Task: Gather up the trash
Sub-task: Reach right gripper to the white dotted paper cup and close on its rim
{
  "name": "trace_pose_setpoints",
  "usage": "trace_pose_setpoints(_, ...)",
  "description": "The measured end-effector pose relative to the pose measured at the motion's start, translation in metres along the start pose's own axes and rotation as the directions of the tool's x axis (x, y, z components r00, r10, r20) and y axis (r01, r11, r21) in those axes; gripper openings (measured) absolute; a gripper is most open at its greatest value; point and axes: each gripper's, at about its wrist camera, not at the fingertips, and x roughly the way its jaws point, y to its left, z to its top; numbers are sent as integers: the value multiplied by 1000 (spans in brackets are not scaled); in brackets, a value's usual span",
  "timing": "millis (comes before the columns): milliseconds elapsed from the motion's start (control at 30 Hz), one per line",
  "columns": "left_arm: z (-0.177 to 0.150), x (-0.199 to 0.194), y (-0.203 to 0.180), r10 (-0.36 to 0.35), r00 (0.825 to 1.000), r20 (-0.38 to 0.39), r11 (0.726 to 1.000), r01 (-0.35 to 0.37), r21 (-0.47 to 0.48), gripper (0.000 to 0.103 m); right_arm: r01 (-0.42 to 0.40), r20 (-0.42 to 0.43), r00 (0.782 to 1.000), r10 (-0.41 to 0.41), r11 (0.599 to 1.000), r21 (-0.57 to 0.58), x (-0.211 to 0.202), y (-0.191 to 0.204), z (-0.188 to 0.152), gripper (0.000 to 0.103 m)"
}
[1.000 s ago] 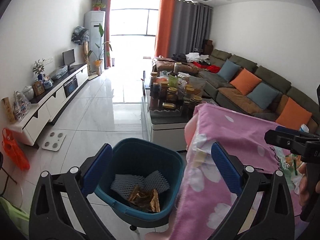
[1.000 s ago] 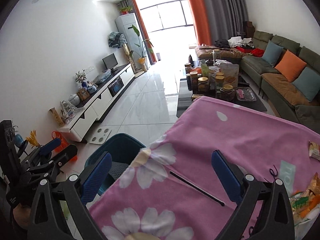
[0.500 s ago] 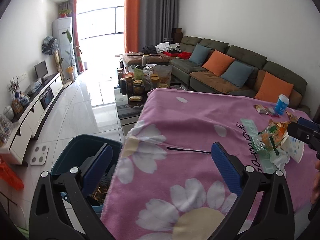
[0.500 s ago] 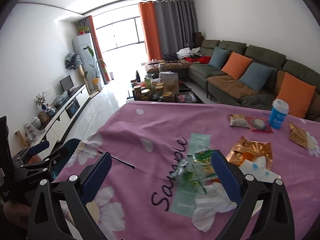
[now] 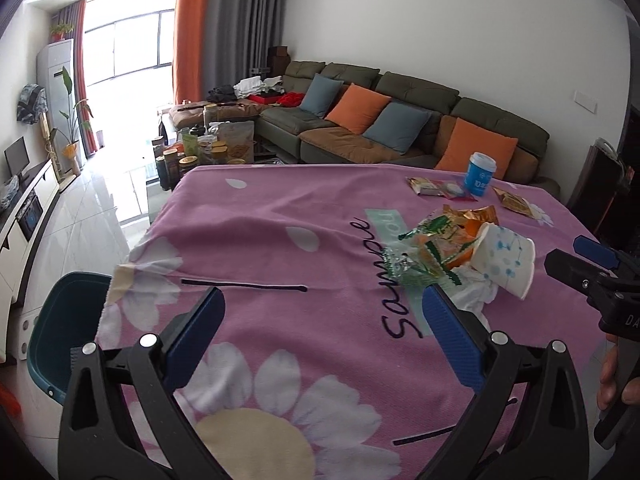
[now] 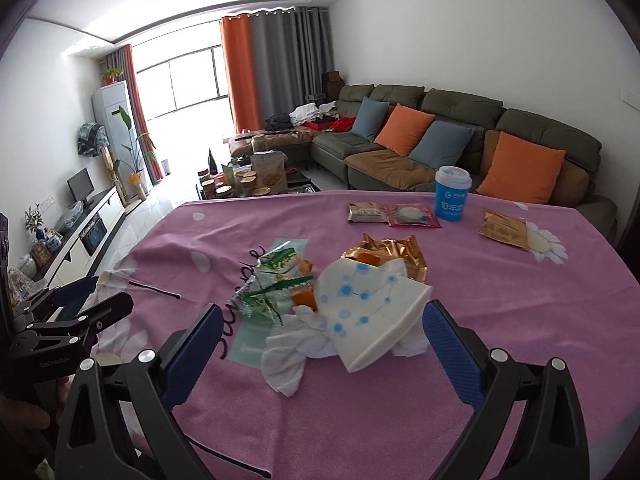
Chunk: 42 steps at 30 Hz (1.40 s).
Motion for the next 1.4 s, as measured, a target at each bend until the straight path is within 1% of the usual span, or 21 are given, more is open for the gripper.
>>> trace_pose_setpoints(67, 0, 2, -8, -42, 999, 2, 999, 42, -6, 97, 21, -1, 1000, -21, 1000, 16, -3, -8, -3, 96)
trace_pose_setpoints(100, 0, 3, -12, -50, 999, 6, 999, 50, -6, 97, 27, -6, 1000, -27, 999, 24, -4, -12, -5, 96)
trace_pose_setpoints(200, 1, 6, -21, -90, 996, 15, 996, 90, 21, 97, 47, -10, 999, -47, 998, 46, -7, -22, -9, 96)
trace_pose_setpoints(300, 1, 10, -31, -103, 995, 14, 994, 103, 45, 97, 54, -32, 998, -52, 996, 65, -3, -28, -11, 96)
trace_pose_setpoints(567, 0, 32, -44, -110, 993, -39, 991, 112, 66, 97, 40, -70, 997, -32, 993, 112, 11, -37, -14, 96)
trace_pose_setpoints(733, 3, 47, -45, -101, 993, -60, 993, 105, 60, 97, 31, -90, 996, -21, 993, 112, 21, -38, -12, 96)
trace_pose_setpoints(933, 10, 63, -51, -112, 991, -74, 992, 116, 55, 97, 30, -94, 995, -22, 996, 80, 30, -33, 2, 96)
trace_pose_setpoints(1100, 15, 74, -60, -123, 989, -83, 989, 129, 69, 97, 32, -129, 991, -24, 997, 64, 44, -32, 2, 96)
trace_pose_setpoints(1300, 26, 89, -68, -128, 988, -85, 989, 134, 69, 97, 25, -153, 988, -11, 996, 90, 54, -38, -3, 96)
trace_pose_setpoints(1400, 31, 100, -72, -132, 986, -102, 986, 141, 88, 97, 13, -162, 987, 5, 993, 114, 60, -41, -3, 96)
